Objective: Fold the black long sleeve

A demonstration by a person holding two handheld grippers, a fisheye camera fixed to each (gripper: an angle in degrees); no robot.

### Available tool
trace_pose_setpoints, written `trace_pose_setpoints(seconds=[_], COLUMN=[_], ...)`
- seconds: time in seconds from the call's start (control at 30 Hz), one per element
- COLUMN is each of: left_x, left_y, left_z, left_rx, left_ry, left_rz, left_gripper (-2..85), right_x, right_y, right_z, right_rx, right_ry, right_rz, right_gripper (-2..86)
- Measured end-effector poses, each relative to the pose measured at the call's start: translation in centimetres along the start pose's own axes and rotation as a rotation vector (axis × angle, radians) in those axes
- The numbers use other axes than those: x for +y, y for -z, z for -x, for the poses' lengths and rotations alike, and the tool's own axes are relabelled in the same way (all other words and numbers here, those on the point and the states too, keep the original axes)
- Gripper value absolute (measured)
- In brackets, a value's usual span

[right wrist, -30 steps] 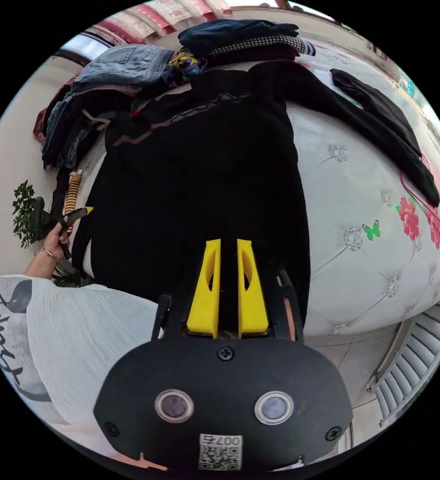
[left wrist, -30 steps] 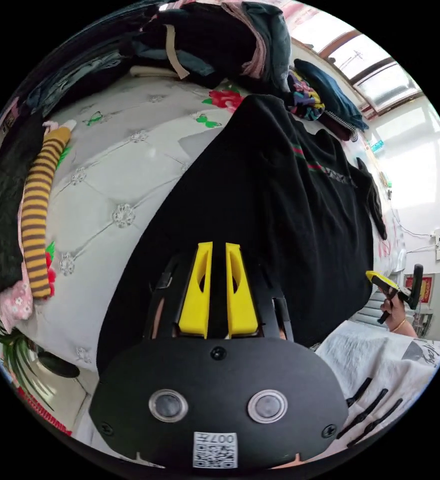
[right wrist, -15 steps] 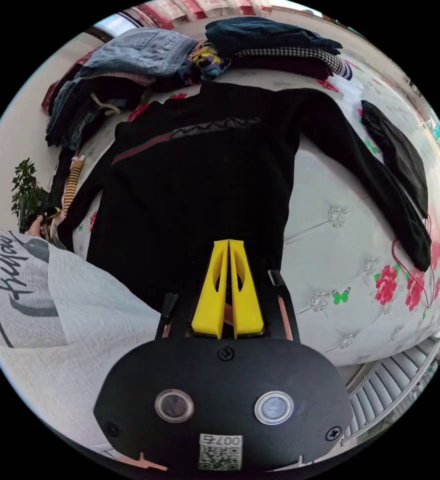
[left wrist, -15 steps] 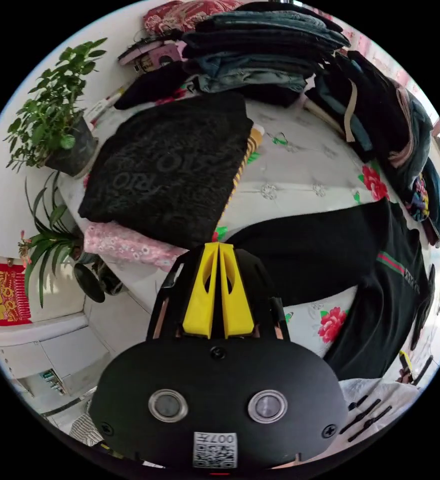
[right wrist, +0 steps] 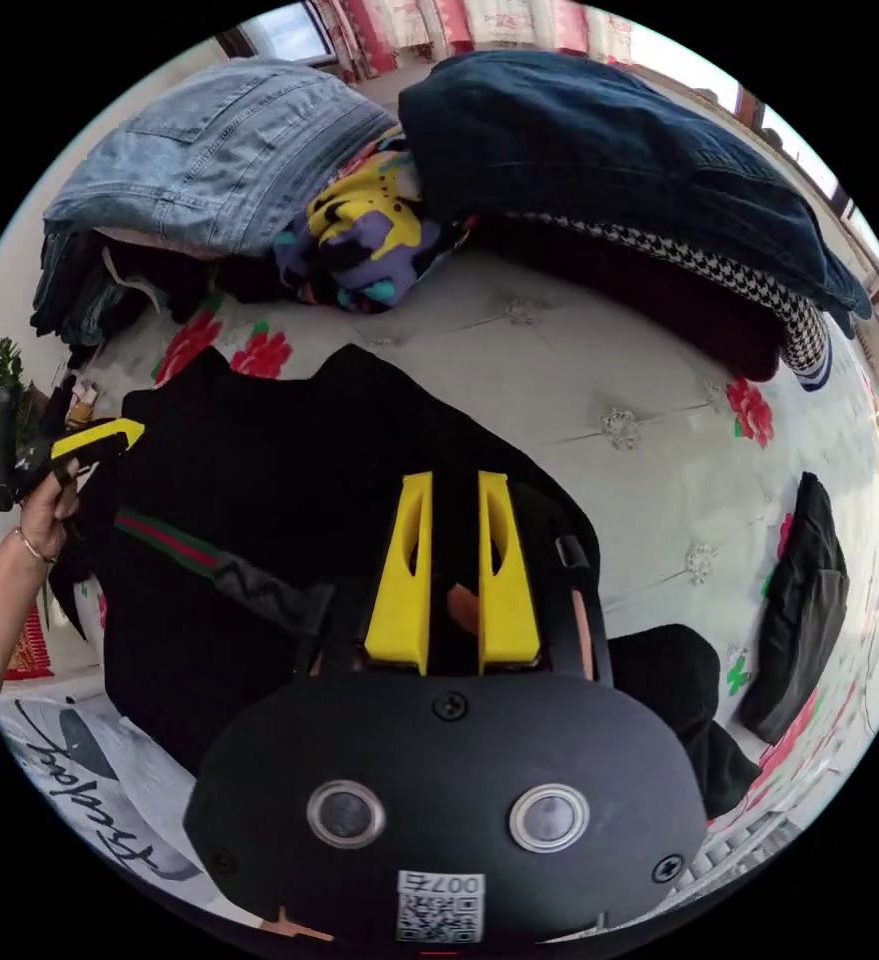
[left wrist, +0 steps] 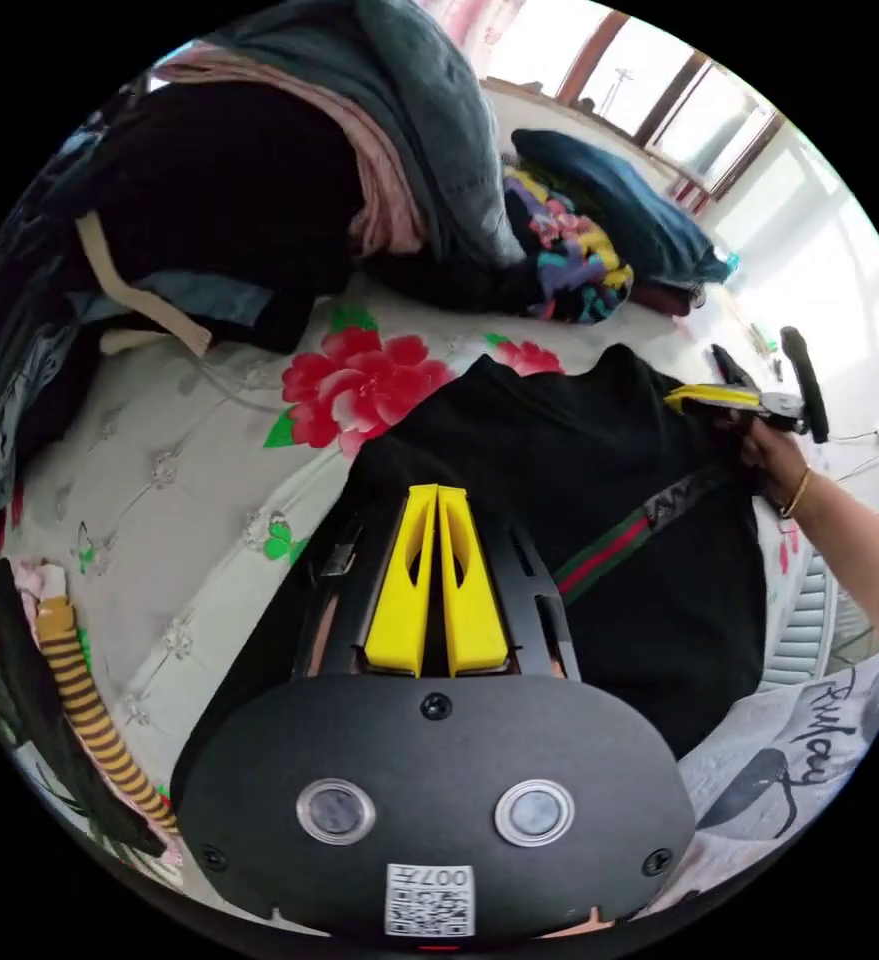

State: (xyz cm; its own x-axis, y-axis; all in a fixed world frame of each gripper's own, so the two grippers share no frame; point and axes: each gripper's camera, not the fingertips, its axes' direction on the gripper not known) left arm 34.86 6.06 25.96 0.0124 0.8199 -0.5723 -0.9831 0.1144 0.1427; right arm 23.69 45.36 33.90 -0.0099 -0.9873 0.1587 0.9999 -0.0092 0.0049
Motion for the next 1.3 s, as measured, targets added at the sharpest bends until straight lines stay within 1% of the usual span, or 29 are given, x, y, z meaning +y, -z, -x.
trace_pose_setpoints(seconds=[0.03, 0.07, 0.1, 0.17, 0.23, 0.3, 0.33, 0.37, 0.4, 0.43, 0.5, 0.53, 0.6, 0.63, 0.67, 0.7, 0.73, 0.8, 0.83, 0.87, 0.9, 1.03, 1.1, 1.17, 1.23, 1.27, 1.3], left_x=[-0.2, -0.6, -1.5, -3.0, -3.5, -2.5, -2.1, -1.0, 0.6, 1.6, 6.5, 7.9, 14.4, 16.2, 19.9, 23.6, 25.3, 31.3, 32.5, 34.5, 36.0, 38.3, 38.4, 38.3, 38.3, 38.4, 38.6], left_y=[-0.2, -0.4, -0.5, -0.5, -0.5, -0.1, 0.2, 1.3, 3.0, 3.8, 6.9, 7.5, 9.7, 10.2, 11.1, 11.9, 12.3, 13.4, 13.6, 13.8, 13.7, 12.2, 10.5, 10.6, 10.7, 10.7, 10.9], left_z=[-0.1, 0.1, 0.5, 0.8, 1.3, 3.2, 3.7, 4.5, 5.0, 5.1, 5.8, 6.0, 6.8, 7.1, 7.8, 8.7, 9.2, 11.2, 11.7, 12.6, 13.3, 14.8, 15.6, 15.9, 16.3, 16.6, 17.0], left_rx=[-0.017, -0.073, -0.073, -0.071, -0.045, 0.058, 0.082, 0.084, 0.045, 0.031, 0.016, 0.011, -0.018, -0.035, -0.065, -0.099, -0.121, -0.214, -0.228, -0.244, -0.227, -0.194, -0.180, -0.168, -0.166, -0.152, -0.144], left_ry=[-0.035, -0.035, -0.008, 0.004, -0.007, 0.029, 0.053, 0.098, 0.133, 0.144, 0.170, 0.173, 0.188, 0.207, 0.259, 0.326, 0.363, 0.515, 0.553, 0.621, 0.663, 0.715, 0.707, 0.663, 0.629, 0.606, 0.592], left_rz=[-0.030, -0.061, -0.050, 0.006, 0.010, -0.033, -0.028, -0.048, -0.099, -0.126, -0.188, -0.192, -0.165, -0.157, -0.138, -0.112, -0.095, -0.022, -0.006, 0.015, 0.017, 0.034, 0.081, 0.038, 0.038, 0.050, 0.059], left_gripper=[-0.9, -0.9, -0.9, -0.9, -0.9, -0.9, -0.8, -0.8, -0.6, -0.5, 1.2, 2.1, 6.6, 6.9, 7.6, 8.1, 8.3, 9.3, 9.4, 10.0, 10.8, 11.5, 10.8, 9.7, 8.5, 7.4, 3.3], right_x=[0.4, 1.0, 1.6, 2.2, 2.3, 2.3, 2.3, 2.8, 4.0, 4.7, 8.2, 9.2, 13.5, 14.6, 16.8, 18.8, 19.6, 22.0, 22.4, 23.1, 23.8, 26.4, 27.8, 28.3, 28.6, 28.7, 28.8], right_y=[0.0, -0.6, -0.9, -1.0, -1.2, -0.8, -0.4, 1.3, 3.4, 4.5, 7.3, 7.7, 8.8, 9.0, 9.5, 9.8, 9.8, 9.2, 9.0, 8.2, 7.3, 4.2, 4.5, 4.6, 5.0, 5.4, 5.9], right_z=[0.1, 0.2, -0.1, -0.5, -0.8, -1.2, -1.2, -0.6, 0.6, 1.3, 4.2, 4.9, 7.6, 8.4, 10.1, 11.9, 12.8, 16.6, 17.5, 19.3, 21.2, 26.2, 28.0, 29.2, 30.1, 30.4, 30.5], right_rx=[0.035, 0.120, 0.142, 0.109, 0.085, 0.014, -0.008, -0.050, -0.078, -0.091, -0.139, -0.152, -0.192, -0.193, -0.186, -0.181, -0.181, -0.175, -0.167, -0.149, -0.138, -0.126, -0.046, 0.013, 0.056, 0.069, 0.070], right_ry=[0.018, 0.052, 0.052, 0.031, -0.014, -0.101, -0.115, -0.108, -0.073, -0.055, -0.005, 0.001, 0.006, 0.010, 0.018, 0.023, 0.029, 0.097, 0.123, 0.179, 0.238, 0.358, 0.333, 0.331, 0.344, 0.351, 0.354], right_rz=[-0.029, -0.027, -0.033, -0.065, -0.063, -0.048, -0.043, -0.078, -0.144, -0.171, -0.221, -0.222, -0.213, -0.217, -0.224, -0.212, -0.197, -0.088, -0.054, 0.031, 0.119, 0.314, 0.224, 0.207, 0.198, 0.195, 0.197], right_gripper=[0.7, 0.4, 0.2, 0.0, -0.1, -0.1, -0.1, -0.1, -0.1, -0.1, -0.1, -0.1, 0.0, 0.1, 0.3, 0.8, 1.0, 2.4, 2.8, 3.5, 4.0, 5.0, 5.6, 6.0, 6.2, 6.4, 6.5])
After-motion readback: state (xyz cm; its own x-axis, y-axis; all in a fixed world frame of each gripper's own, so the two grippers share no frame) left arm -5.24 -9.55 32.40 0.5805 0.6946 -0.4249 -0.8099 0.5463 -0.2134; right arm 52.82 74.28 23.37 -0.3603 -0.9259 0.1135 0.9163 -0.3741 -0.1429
